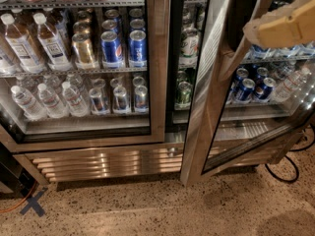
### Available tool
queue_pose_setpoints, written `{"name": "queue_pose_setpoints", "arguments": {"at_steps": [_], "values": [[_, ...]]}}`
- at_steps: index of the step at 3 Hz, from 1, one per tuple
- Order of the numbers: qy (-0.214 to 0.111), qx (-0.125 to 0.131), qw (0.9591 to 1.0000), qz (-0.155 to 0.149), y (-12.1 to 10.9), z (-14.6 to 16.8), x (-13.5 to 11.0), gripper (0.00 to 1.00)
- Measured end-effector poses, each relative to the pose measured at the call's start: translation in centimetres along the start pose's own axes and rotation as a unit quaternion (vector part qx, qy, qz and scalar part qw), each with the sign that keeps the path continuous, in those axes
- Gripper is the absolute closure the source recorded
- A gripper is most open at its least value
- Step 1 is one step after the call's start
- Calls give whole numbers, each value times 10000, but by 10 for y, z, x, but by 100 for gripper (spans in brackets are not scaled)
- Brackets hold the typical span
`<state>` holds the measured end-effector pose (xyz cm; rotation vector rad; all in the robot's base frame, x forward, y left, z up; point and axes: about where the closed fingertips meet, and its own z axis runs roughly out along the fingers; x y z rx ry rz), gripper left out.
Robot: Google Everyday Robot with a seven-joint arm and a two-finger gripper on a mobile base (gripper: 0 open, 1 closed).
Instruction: Open right fridge door
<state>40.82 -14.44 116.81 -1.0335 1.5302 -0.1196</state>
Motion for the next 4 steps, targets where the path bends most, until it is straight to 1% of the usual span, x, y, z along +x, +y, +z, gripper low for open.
{"name": "queue_pose_setpoints", "arguments": {"at_steps": [1,2,3,4], "values": [[-1,0,10000,3,0,0,0,0],[-227,-88,9981,563,-8,-14,3,0],[-682,-323,9885,1314,-40,-47,34,0],[-770,-536,9854,1423,-40,-47,47,0]]}}
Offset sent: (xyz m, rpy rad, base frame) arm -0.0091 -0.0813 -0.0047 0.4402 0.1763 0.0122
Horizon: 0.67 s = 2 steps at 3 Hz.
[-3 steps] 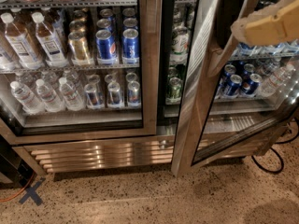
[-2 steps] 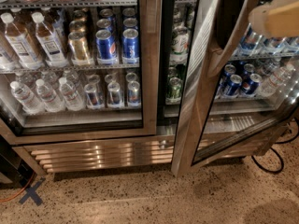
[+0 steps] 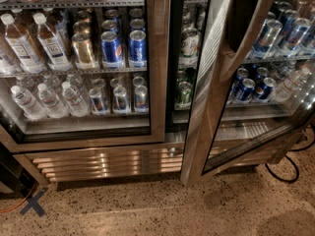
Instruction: Open right fridge door
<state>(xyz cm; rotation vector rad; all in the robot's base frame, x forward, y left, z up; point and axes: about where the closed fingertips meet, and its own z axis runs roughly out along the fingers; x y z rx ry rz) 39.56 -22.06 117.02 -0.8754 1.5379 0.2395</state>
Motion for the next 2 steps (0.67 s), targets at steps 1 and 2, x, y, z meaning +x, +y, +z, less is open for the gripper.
{"name": "queue_pose_setpoints", "arguments": {"at_steps": [1,2], "values": [[1,16,10000,-21,1,0,-2,0],[-208,-127,9991,334,14,-1,1,0]]}}
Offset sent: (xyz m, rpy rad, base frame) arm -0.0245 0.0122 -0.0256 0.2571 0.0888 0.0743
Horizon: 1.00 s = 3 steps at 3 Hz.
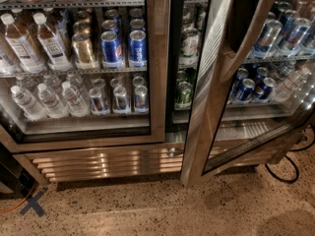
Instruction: Open right fridge door
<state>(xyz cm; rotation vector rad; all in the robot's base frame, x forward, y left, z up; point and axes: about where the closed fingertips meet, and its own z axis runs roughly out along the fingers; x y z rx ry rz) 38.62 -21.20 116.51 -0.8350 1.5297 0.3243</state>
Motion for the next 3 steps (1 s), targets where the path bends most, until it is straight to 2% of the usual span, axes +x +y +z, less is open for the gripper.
{"name": "queue_pose_setpoints", "arguments": {"at_steps": [1,2,3], "values": [[-264,-229,9982,478,21,-3,5,0],[-472,-353,9952,784,36,-7,8,12],[-591,-473,9925,956,47,-10,9,13]]}}
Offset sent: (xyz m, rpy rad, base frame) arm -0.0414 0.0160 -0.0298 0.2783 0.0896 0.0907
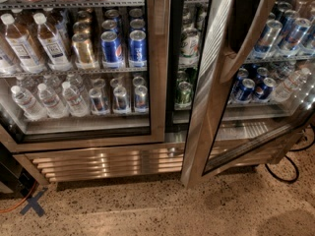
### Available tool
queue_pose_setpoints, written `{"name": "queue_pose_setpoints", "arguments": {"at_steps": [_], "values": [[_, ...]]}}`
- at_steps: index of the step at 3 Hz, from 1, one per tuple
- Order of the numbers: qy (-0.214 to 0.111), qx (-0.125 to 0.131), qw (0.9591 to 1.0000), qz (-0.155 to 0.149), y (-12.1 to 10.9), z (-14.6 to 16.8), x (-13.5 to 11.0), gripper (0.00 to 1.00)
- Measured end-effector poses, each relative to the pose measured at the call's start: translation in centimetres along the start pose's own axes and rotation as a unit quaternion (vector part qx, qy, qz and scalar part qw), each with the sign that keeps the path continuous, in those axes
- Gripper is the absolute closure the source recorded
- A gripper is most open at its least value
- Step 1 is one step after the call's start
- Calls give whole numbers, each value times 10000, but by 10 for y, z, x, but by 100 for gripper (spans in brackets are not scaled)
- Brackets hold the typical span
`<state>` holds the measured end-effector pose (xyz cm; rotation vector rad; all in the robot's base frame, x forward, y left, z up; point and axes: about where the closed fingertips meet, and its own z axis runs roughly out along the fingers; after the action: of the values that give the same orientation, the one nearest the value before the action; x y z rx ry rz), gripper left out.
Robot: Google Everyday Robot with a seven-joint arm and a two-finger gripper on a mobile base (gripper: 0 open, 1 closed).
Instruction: Open right fridge door
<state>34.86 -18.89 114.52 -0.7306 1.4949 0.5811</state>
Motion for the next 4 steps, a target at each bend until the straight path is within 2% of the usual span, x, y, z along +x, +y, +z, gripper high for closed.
{"name": "queue_pose_setpoints", "arguments": {"at_steps": [2,4], "values": [[17,7,10000,18,-12,-13,1,8],[163,-155,9997,136,-53,-10,15,13]]}}
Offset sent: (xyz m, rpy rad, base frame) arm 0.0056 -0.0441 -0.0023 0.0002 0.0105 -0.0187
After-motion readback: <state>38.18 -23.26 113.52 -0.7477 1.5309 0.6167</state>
